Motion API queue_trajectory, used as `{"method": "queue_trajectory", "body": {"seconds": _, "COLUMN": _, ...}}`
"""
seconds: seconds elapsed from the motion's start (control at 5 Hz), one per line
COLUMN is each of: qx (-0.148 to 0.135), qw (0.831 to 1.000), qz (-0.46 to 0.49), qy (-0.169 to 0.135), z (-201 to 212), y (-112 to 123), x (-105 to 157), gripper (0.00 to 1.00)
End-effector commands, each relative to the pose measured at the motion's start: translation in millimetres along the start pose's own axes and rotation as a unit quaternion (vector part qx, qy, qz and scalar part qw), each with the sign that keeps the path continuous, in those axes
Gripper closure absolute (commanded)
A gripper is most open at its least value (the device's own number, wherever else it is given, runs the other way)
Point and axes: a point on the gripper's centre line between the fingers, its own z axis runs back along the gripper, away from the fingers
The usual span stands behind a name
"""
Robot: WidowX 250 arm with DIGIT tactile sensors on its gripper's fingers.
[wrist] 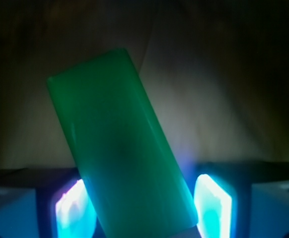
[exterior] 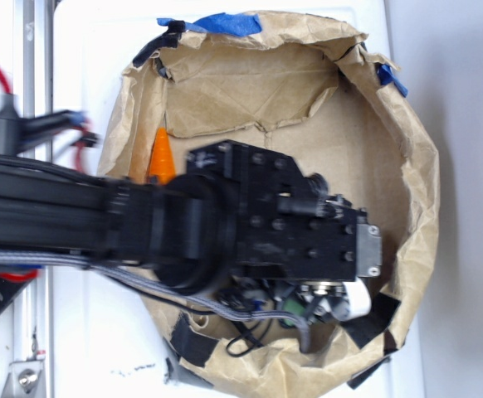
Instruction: Grab the green block.
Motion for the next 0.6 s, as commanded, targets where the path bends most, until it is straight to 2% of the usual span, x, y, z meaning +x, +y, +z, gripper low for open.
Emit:
{"method": "queue_trajectory", "body": {"seconds": 0.0, "qx": -0.002, "qw": 0.984, "qz": 0.174, "qy": 0.048, "z": 77, "y": 6, "x": -41, "gripper": 1.0}}
{"method": "queue_trajectory", "body": {"seconds": 0.2, "qx": -0.02, "qw": 0.968, "qz": 0.247, "qy": 0.042, "z": 100, "y": -3, "x": -44, "gripper": 1.0}}
{"method": "queue_trajectory", "body": {"seconds": 0.4, "qx": -0.022, "qw": 0.95, "qz": 0.31, "qy": 0.026, "z": 114, "y": -8, "x": -42, "gripper": 1.0}}
